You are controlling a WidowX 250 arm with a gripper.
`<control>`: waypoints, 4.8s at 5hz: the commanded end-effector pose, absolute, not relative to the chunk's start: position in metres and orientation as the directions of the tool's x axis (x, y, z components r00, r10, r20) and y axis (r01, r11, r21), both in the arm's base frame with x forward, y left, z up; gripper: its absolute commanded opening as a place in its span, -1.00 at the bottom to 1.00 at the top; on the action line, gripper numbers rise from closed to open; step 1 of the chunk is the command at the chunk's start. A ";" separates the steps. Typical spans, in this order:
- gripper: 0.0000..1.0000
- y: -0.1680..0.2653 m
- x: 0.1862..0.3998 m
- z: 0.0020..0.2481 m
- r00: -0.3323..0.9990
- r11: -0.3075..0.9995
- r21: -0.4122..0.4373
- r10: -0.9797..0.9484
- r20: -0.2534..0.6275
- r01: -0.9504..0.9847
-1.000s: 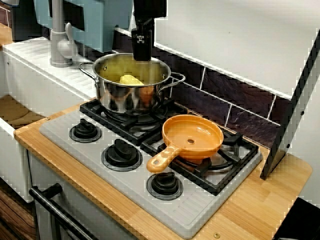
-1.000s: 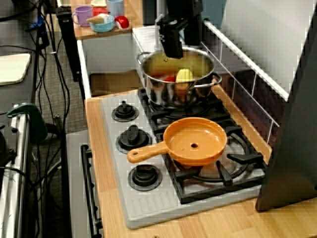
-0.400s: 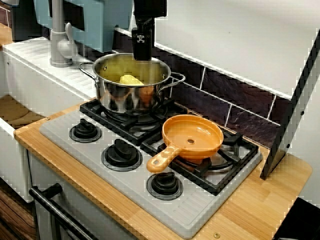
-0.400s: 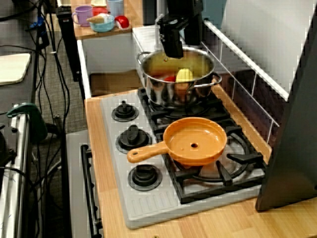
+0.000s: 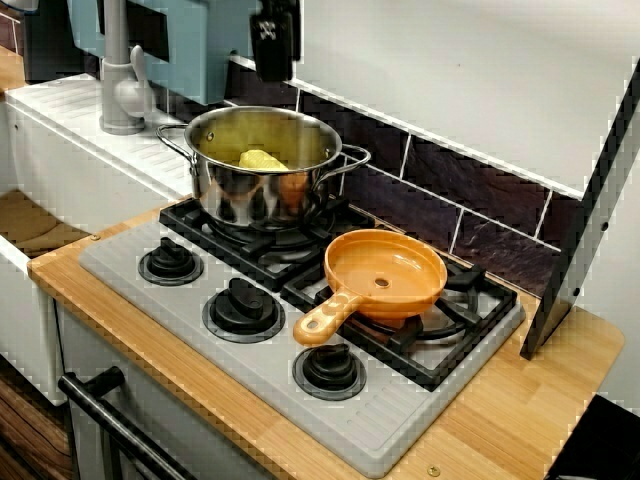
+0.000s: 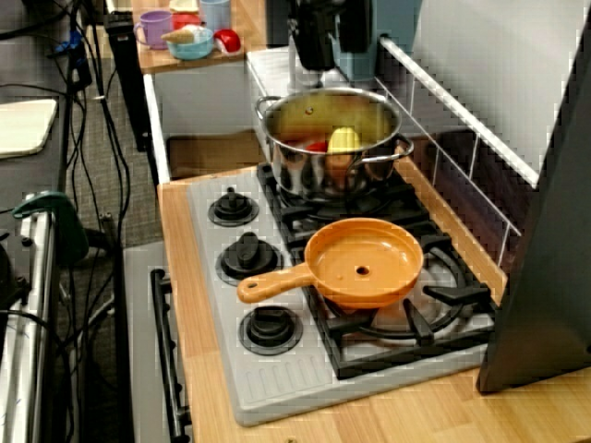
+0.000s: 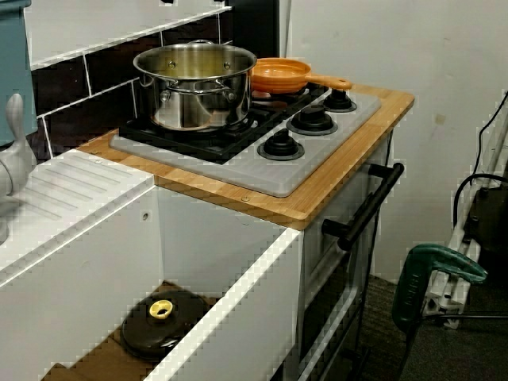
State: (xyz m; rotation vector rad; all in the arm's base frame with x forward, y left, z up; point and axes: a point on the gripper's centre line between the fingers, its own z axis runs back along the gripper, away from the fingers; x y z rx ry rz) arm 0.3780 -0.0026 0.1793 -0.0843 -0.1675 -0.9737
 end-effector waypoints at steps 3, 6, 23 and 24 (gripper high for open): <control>1.00 0.017 0.363 0.182 0.509 0.543 0.157 -0.835 0.210 0.825; 1.00 0.028 0.361 0.165 0.547 0.589 0.184 -0.804 0.235 0.787; 1.00 0.030 0.376 0.122 0.704 0.710 0.028 -0.702 0.111 0.704; 1.00 0.033 0.372 0.136 0.700 0.706 0.016 -0.705 0.111 0.708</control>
